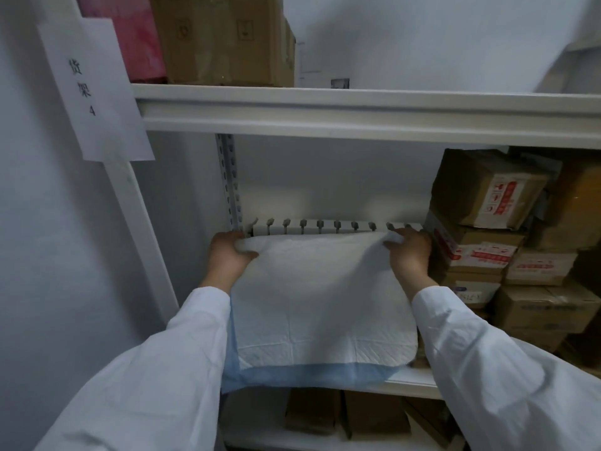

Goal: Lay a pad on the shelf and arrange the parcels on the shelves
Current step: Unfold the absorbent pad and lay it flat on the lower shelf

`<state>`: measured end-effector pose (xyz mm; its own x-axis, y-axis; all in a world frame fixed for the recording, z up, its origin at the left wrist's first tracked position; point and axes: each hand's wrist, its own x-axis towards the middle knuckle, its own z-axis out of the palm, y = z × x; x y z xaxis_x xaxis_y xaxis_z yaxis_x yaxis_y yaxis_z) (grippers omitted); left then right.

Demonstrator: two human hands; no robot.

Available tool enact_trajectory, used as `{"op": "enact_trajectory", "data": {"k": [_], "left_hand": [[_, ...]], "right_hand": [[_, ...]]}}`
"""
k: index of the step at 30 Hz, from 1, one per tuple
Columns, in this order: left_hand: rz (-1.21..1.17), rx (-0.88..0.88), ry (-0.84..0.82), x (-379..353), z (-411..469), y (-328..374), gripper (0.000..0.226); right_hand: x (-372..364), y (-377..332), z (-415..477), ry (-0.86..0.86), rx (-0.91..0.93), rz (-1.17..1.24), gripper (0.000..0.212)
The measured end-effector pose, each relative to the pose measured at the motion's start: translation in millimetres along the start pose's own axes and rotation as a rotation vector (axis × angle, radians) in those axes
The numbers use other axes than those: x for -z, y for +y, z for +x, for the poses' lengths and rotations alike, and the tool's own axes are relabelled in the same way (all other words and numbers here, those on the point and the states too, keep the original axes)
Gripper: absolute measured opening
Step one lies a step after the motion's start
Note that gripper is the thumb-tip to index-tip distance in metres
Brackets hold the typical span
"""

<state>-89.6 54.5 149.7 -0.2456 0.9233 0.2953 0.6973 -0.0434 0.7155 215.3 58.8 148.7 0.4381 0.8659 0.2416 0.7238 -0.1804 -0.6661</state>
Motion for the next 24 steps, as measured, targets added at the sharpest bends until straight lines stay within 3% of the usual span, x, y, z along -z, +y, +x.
{"op": "enact_trajectory", "data": {"k": [4,9,12,14,17,19,21,22,24], "left_hand": [[0.059,0.003,0.052,3,9,9,0.041],[0.177,-0.058,0.05,8,8,8,0.061],[0.206,-0.035,0.058,7,8,1,0.05],[0.357,0.051,0.039,4,7,-1,0.046],[0.728,0.108,-0.128,-2,4,6,0.045],[0.66,0.013,-0.193,-9,2,14,0.057],[0.365,-0.125,-0.269,-13,-2,28,0.075],[0.248,-0.18,-0.309,-15,-4,36,0.075],[0.123,-0.232,-0.376,-18,-7,51,0.053]], "right_hand": [[4,-5,7,0.044,-0.125,0.169,0.043],[8,-6,8,0.08,-0.084,0.27,0.038],[10,-10,4,0.115,-0.052,0.425,0.02],[9,-16,1,0.111,0.004,0.503,0.011],[6,-30,-5,0.091,0.097,0.631,0.008],[7,-44,-8,0.084,0.169,0.7,0.009],[9,-58,-10,0.057,0.249,0.72,0.012],[10,-65,-11,0.036,0.274,0.729,0.01],[13,-75,-11,0.02,0.309,0.76,0.01]]}}
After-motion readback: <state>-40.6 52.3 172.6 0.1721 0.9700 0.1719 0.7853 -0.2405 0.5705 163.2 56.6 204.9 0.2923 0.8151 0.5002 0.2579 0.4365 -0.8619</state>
